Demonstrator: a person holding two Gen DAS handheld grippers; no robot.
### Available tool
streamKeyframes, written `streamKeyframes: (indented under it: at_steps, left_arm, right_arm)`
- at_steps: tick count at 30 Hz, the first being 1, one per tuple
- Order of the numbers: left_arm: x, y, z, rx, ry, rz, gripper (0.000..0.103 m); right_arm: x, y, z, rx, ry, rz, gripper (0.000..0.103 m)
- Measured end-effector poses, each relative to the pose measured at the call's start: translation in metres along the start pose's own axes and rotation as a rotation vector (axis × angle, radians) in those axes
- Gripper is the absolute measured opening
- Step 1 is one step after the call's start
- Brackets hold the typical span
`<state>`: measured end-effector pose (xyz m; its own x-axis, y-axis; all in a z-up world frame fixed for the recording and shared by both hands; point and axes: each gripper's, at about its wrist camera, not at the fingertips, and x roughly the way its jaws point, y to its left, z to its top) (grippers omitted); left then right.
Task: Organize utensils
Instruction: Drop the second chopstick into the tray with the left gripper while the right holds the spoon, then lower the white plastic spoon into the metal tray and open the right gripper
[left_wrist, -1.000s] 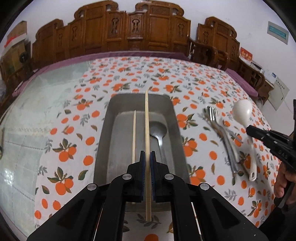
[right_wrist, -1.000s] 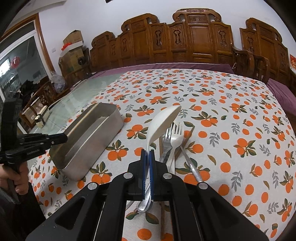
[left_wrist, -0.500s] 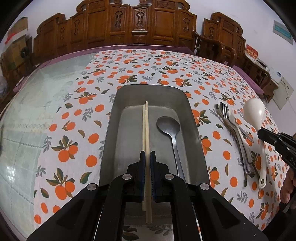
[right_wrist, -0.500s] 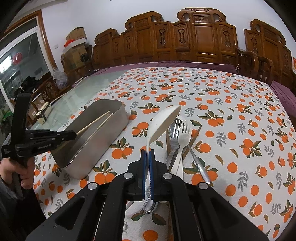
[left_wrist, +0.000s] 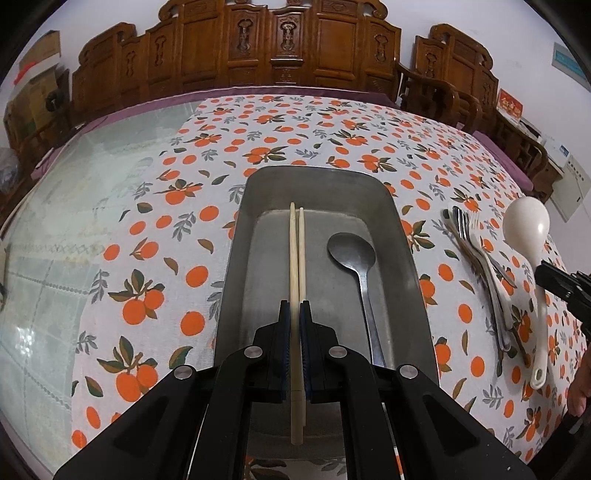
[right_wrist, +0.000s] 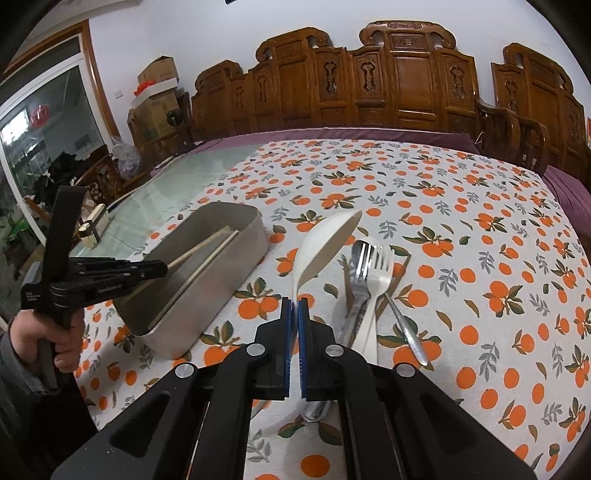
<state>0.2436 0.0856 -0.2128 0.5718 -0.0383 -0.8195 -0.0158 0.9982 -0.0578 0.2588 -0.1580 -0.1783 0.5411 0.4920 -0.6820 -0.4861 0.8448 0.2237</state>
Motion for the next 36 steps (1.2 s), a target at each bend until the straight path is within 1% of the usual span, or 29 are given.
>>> streamKeyframes:
  at_steps: [2,3,6,7,8,13,14,16,20,22,26,27,28,33,36]
  left_arm:
    - [-0.002,0.000,0.001,0.005,-0.004,0.003,0.007]
    - [-0.003,0.000,0.001,0.007,-0.006,0.005,0.011]
    - [-0.013,-0.002,0.002,0.024,-0.017,0.039,0.023]
    - [-0.020,-0.002,0.003,0.032,-0.034,0.037,0.029]
    - [-0.026,-0.002,0.004,0.035,-0.049,0.032,0.032]
    - [-0.048,0.004,0.010,0.025,-0.099,0.001,0.033]
    - [-0.052,0.006,0.010,0.023,-0.105,-0.004,0.035]
    - [-0.060,0.008,0.012,0.024,-0.120,-0.010,0.047]
    - [-0.070,0.014,0.013,0.025,-0.150,0.002,0.050]
    - [-0.073,0.017,0.014,0.021,-0.164,0.014,0.069]
    - [-0.076,0.026,0.017,0.015,-0.185,0.054,0.079]
    - [-0.075,0.029,0.017,0.011,-0.188,0.057,0.085]
    - [-0.075,0.032,0.017,0.007,-0.188,0.059,0.088]
    - [-0.072,0.043,0.017,-0.012,-0.189,0.105,0.093]
    - [-0.073,0.049,0.018,-0.023,-0.193,0.114,0.093]
  right_arm:
    - [-0.003,0.005,0.002,-0.004,-0.009,0.009,0.004]
    - [-0.005,0.008,0.003,-0.008,-0.014,0.013,0.004]
    - [-0.007,0.016,0.007,-0.025,-0.021,0.016,0.004]
    - [-0.007,0.019,0.008,-0.031,-0.020,0.014,0.004]
    - [-0.007,0.021,0.009,-0.036,-0.019,0.011,0.004]
    - [-0.005,0.031,0.019,-0.054,-0.019,0.000,0.004]
    - [-0.005,0.034,0.022,-0.057,-0.021,0.001,0.004]
    - [-0.003,0.040,0.027,-0.064,-0.024,0.002,0.004]
    - [0.005,0.052,0.038,-0.062,-0.029,0.014,0.004]
    - [0.009,0.059,0.044,-0.061,-0.030,0.026,0.004]
    - [0.018,0.079,0.054,-0.085,-0.026,0.044,0.004]
    - [0.020,0.083,0.056,-0.093,-0.024,0.048,0.004]
    - [0.023,0.087,0.059,-0.098,-0.022,0.052,0.004]
    - [0.039,0.101,0.067,-0.116,-0.007,0.063,0.004]
    - [0.051,0.106,0.070,-0.118,0.006,0.064,0.004]
